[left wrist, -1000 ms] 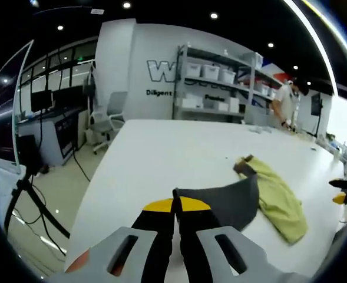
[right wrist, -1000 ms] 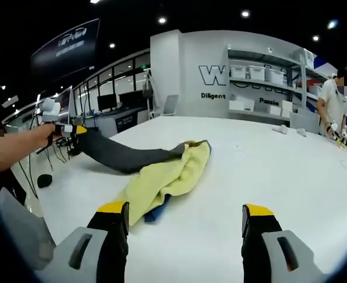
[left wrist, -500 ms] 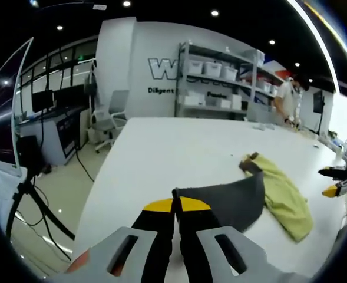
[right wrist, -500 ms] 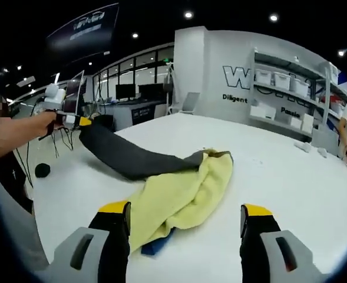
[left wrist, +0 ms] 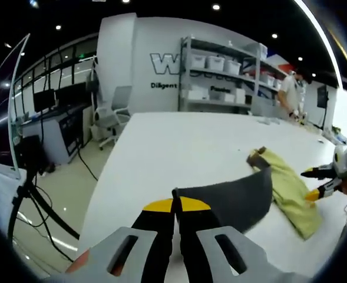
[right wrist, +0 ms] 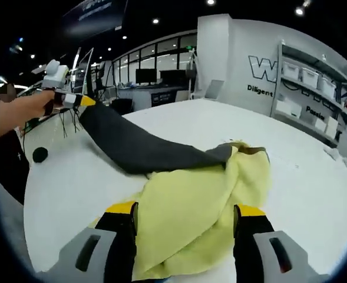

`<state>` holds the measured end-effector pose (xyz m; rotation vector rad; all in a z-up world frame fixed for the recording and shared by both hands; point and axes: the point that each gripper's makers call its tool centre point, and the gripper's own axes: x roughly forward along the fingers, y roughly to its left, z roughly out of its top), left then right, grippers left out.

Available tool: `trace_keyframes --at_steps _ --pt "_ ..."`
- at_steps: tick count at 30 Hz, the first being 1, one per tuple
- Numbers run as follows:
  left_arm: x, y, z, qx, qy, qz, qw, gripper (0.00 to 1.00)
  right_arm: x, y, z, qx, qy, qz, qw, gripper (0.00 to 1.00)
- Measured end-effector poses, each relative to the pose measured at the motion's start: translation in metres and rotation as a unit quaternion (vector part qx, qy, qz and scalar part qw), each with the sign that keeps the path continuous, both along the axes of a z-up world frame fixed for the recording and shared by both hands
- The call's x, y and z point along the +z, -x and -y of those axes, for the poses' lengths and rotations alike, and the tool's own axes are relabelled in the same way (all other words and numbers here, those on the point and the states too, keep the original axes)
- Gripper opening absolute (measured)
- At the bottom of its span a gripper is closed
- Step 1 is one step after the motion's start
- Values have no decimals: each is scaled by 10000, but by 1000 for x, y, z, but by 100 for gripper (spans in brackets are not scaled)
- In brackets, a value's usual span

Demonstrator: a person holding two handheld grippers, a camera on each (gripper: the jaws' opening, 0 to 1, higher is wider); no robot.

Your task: Fold the garment on the visible template until the final outline fits inside the template.

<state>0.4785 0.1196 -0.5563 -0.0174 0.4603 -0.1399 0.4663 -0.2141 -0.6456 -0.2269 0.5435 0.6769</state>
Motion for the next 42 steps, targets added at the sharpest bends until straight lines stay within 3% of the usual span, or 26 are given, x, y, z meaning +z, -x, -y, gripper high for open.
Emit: trace_keyframes --at_steps 8,9,22,27,35,37,38,40,42 --pt "-3 -8 -11 100 -102 -47 9999 0 -33 1 6 -105 21 -496 9987 63" --pt "-3 -8 -13 115 -130 -58 9998 0 -31 1 6 -193 -119 -390 9990 62" --pt "-4 -20 -53 410 -563 -162 9974 0 -30 25 18 -248 67 -456 9986 59" --pt "6 -29 -83 862 -886 -90 9923 0 -31 31 22 -292 83 -490 9983 58" --pt "-3 -38 -103 1089 -1229 -278 9860 0 -32 36 24 -340 108 -540 9979 58" --pt "-9 -34 -111 1132 -1601 -455 9795 0 -32 37 25 -345 121 -559 9978 58" --pt "-17 -28 -116 1218 -1729 -685 9750 0 -32 37 25 -357 134 -577 9976 58" --pt "-26 -25 -117 1235 -1703 -855 9739 0 -32 38 26 -380 147 -596 9974 58" --pt "-56 -14 -109 1087 -1559 -1444 9711 0 -32 39 26 -399 142 -588 9974 58"
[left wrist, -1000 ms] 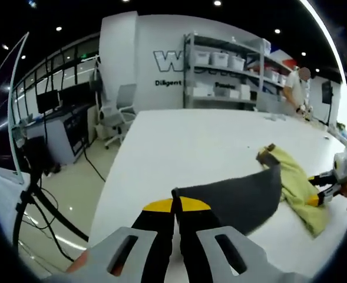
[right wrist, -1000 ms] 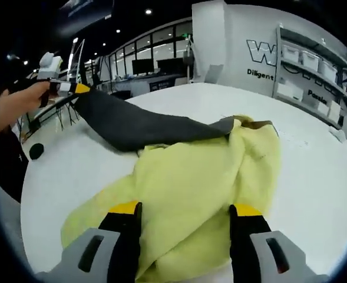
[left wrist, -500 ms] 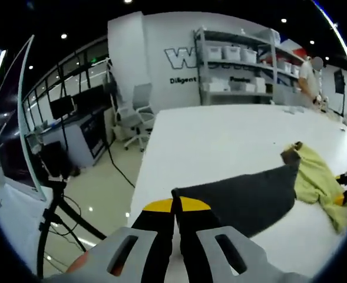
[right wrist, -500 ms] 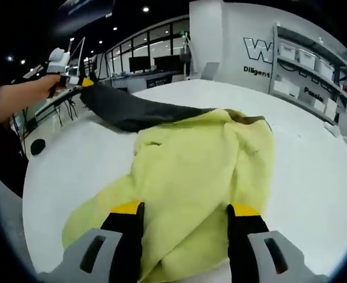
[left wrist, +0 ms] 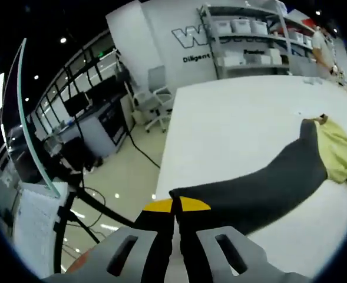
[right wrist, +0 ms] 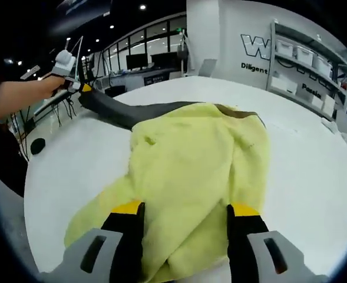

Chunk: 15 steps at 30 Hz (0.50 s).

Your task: Fold the garment on the visible template until the final outline fits inside the template.

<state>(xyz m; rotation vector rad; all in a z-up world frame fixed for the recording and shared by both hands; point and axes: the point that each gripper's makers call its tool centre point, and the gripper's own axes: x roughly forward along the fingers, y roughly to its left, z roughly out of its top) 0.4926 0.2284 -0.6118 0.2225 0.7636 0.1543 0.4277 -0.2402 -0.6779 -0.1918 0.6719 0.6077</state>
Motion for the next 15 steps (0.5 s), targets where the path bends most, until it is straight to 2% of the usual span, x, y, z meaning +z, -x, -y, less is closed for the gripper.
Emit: trace_keyframes --at_steps 1,5,8,9,12,15 --pt "-9 3 1 -11 8 -178 9998 0 0 0 0 -10 -2 9 10000 58" --pt "-29 12 8 -35 -73 -309 9995 0 0 0 0 -20 11 -7 10000 58" --pt "-51 28 11 -180 -245 -960 9949 0 0 1 0 -16 27 -27 10000 58" --pt "-56 32 11 -147 -204 -1051 9941 0 0 1 1 -18 27 -27 10000 58" --pt "-53 34 9 -64 -178 -873 9960 0 0 2 1 -37 16 -10 10000 58" --pt "-53 36 8 -94 -218 -977 9949 1 0 2 1 -41 10 0 10000 58"
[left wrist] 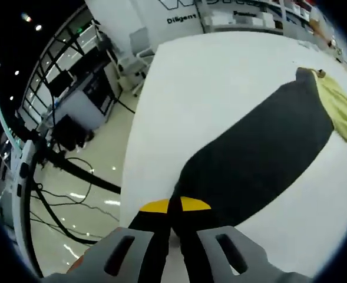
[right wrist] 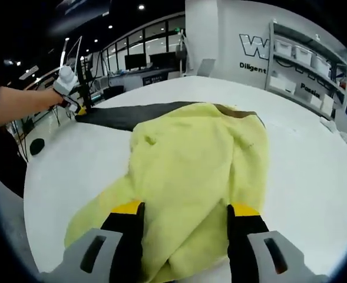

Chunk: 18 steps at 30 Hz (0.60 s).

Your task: Fold the garment on the visible template until the final outline fits inside the template.

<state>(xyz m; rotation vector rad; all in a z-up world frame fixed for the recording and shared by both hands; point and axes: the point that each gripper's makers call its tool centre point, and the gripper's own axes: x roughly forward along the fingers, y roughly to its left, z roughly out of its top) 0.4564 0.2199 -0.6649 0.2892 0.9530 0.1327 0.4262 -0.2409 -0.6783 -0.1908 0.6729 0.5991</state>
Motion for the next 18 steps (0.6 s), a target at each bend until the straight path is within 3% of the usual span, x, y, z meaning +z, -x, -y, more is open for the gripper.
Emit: trace_keyframes --at_steps 3,6,8,10,11,15,16,18 --pt "1 6 -3 106 35 -125 9999 0 0 0 0 -7 -4 11 10000 58" --pt "1 14 -4 -6 -195 -425 9989 0 0 0 0 -12 -13 29 10000 58" --pt "5 17 -7 127 -235 -374 9989 0 -1 -1 0 -13 -13 29 10000 58" --pt "16 12 -8 302 -136 -3 9995 1 0 -1 0 -16 -14 31 10000 58" --pt "20 13 -10 222 -289 -50 9993 3 0 -1 0 -19 -14 35 10000 58" --pt "19 20 -13 229 -342 -230 9989 5 -1 -1 0 -23 -14 40 10000 58" --pt "21 24 -19 214 -546 -331 9977 6 -1 -1 0 -24 -15 40 10000 58" --pt "23 25 -21 228 -551 -304 9978 8 0 -1 0 -28 -20 49 10000 58"
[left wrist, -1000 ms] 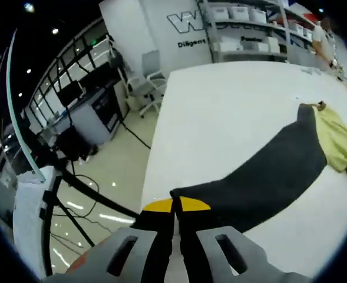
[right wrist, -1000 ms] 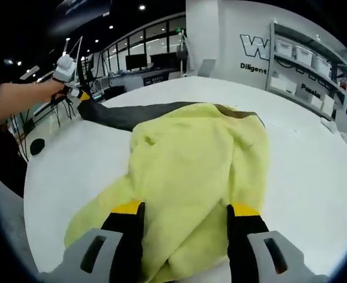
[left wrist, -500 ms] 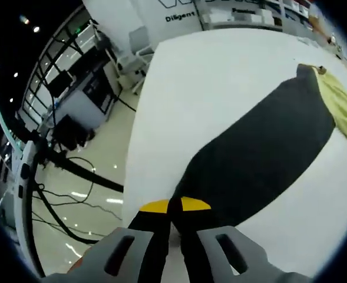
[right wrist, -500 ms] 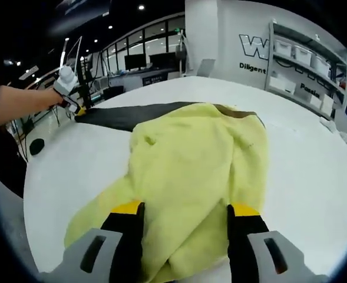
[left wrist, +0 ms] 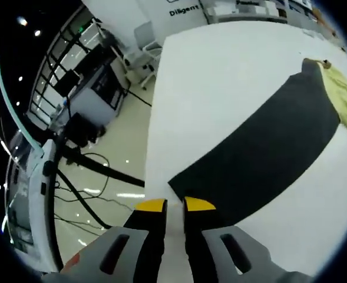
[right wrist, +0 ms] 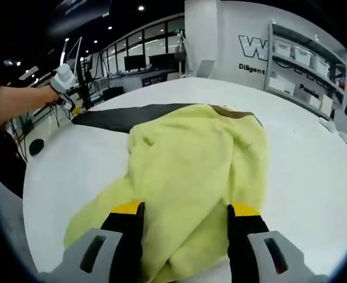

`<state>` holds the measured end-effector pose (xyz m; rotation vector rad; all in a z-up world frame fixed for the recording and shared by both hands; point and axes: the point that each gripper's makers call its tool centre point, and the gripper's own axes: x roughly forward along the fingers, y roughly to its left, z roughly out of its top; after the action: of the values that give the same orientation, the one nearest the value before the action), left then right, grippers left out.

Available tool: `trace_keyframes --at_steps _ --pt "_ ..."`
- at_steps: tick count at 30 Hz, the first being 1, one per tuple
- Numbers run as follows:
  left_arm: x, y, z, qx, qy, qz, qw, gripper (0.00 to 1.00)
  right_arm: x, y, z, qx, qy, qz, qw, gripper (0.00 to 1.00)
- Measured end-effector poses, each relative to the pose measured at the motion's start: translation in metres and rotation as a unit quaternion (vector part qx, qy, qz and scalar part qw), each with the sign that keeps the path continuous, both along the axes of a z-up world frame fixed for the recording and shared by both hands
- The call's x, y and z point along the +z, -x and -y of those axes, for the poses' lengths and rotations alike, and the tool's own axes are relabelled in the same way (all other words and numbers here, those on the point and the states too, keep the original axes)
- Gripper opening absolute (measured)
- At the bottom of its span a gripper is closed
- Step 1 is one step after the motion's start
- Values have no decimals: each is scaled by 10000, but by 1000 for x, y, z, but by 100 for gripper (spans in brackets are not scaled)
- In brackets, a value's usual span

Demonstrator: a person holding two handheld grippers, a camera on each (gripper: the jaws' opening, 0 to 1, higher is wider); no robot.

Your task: Fold the garment on the visible template until the final outline fits inside the template.

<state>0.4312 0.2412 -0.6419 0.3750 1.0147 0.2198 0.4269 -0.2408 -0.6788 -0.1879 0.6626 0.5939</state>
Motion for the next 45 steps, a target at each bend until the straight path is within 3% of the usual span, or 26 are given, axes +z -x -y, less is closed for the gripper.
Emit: trace_keyframes --at_steps 5,10,15,20,24,33,45 --pt "16 -5 2 -34 -95 247 9996 10 0 0 0 -5 -15 21 10000 58" --pt "53 -19 9 -156 -331 927 9950 16 1 -1 0 -7 -17 24 10000 58" --pt "83 -32 52 -700 -230 1492 9861 16 1 -1 0 -21 -29 41 10000 58" --pt "100 -41 113 -1227 239 1947 9729 17 1 -1 0 -26 -29 40 10000 58" --pt "100 -43 150 -1425 616 2092 9655 18 1 -1 0 -35 -12 16 10000 59" --pt "87 -36 224 -1865 1125 2079 9536 18 1 -2 -1 -71 -4 31 10000 59" --pt "53 -32 327 -2407 1855 1851 9345 18 0 -3 -2 -142 28 26 9999 60"
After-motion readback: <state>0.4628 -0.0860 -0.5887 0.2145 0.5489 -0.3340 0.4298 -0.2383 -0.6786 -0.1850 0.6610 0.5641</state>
